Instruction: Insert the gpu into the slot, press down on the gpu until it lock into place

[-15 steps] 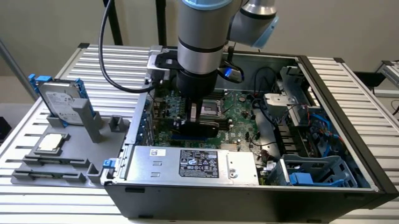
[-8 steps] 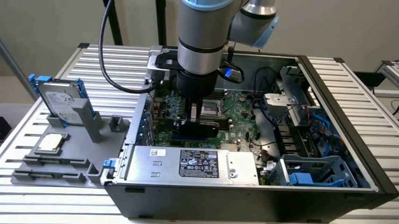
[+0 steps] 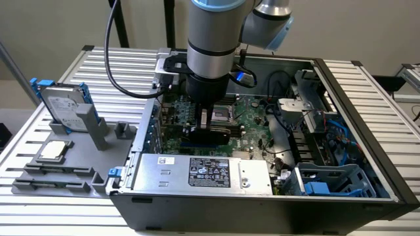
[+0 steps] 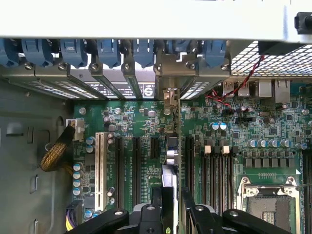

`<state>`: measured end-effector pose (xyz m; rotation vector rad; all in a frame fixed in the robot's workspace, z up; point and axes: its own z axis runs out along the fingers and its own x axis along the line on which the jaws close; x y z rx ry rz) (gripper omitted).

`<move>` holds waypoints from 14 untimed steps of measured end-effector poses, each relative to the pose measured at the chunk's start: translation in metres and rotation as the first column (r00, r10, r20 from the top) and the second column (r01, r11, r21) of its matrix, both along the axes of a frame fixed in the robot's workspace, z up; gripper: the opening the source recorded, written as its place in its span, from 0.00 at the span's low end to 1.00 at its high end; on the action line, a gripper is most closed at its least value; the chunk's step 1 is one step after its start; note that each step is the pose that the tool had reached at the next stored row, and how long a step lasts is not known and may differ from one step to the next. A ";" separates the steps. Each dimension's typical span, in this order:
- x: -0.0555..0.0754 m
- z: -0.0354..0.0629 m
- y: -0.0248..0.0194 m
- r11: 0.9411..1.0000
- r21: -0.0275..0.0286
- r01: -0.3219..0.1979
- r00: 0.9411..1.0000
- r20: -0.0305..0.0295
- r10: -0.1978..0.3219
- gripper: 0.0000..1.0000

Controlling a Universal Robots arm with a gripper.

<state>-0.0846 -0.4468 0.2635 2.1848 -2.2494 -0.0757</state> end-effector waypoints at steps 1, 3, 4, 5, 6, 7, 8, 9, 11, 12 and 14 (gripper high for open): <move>0.000 -0.0004 0.0003 1.000 0.000 0.000 1.000 0.000 0.000 0.26; 0.000 -0.0014 0.0006 1.000 0.000 0.000 1.000 0.000 0.000 0.26; 0.000 -0.0020 0.0006 1.000 0.000 0.000 1.000 0.000 0.000 0.26; 0.000 -0.0025 0.0006 1.000 0.000 0.000 1.000 0.000 0.000 0.26; 0.000 -0.0027 0.0005 1.000 0.000 0.000 1.000 0.000 0.000 0.26; 0.000 -0.0029 0.0006 1.000 0.000 0.000 1.000 0.000 0.000 0.26; 0.000 -0.0033 0.0006 1.000 0.000 0.000 1.000 -0.001 0.000 0.26; 0.000 -0.0037 0.0005 1.000 0.000 0.000 1.000 -0.001 0.000 0.26; 0.000 -0.0045 0.0006 1.000 0.000 0.000 1.000 -0.002 0.000 0.26; 0.000 -0.0052 0.0006 1.000 0.000 0.000 1.000 -0.002 0.000 0.26; 0.000 -0.0065 0.0006 1.000 0.000 0.000 1.000 -0.002 0.000 0.26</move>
